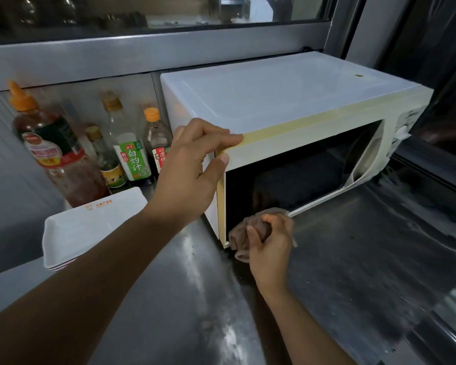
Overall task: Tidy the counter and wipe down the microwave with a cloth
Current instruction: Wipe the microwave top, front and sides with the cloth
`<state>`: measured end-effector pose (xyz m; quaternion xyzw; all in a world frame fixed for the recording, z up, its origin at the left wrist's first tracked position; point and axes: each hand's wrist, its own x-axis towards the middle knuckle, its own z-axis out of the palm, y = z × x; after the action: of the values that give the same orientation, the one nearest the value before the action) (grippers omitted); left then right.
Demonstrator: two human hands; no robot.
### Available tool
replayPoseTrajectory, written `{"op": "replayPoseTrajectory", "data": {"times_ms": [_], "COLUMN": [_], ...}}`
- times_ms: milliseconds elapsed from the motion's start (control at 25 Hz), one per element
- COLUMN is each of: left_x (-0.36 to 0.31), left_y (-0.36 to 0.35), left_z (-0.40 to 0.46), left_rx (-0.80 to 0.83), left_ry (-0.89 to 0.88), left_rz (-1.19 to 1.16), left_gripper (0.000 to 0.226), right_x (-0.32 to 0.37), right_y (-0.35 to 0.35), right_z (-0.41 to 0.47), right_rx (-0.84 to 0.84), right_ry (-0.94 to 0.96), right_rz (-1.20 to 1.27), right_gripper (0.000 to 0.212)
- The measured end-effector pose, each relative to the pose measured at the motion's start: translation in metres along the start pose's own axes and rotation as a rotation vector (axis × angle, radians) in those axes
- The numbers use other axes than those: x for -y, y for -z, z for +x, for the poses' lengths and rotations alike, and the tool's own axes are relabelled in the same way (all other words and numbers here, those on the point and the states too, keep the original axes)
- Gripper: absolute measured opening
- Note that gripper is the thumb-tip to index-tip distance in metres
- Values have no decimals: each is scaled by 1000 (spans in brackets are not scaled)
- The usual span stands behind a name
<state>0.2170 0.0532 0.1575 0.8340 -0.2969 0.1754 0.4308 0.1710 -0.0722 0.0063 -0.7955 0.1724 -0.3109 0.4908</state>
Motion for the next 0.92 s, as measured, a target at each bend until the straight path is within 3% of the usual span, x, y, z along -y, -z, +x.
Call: {"op": "replayPoseTrajectory", "data": {"times_ms": [280, 400, 600, 920], "left_x": [-5, 0, 2, 0], "left_y": [5, 2, -5, -16], "left_z": [1, 0, -2, -4], "left_rx": [6, -12, -54, -139], "left_ry": [-10, -21, -19, 10], "left_rz": [8, -1, -29, -37], "left_gripper": [32, 31, 31, 33], "right_x": [84, 55, -3, -38], "right_y": [12, -2, -18, 2], "right_z": [31, 8, -17, 15], "right_rx": [-228, -155, -22, -45], "right_ry": [246, 321, 249, 174], "right_rz": [171, 86, -37, -63], "right_gripper": [22, 27, 29, 32]}}
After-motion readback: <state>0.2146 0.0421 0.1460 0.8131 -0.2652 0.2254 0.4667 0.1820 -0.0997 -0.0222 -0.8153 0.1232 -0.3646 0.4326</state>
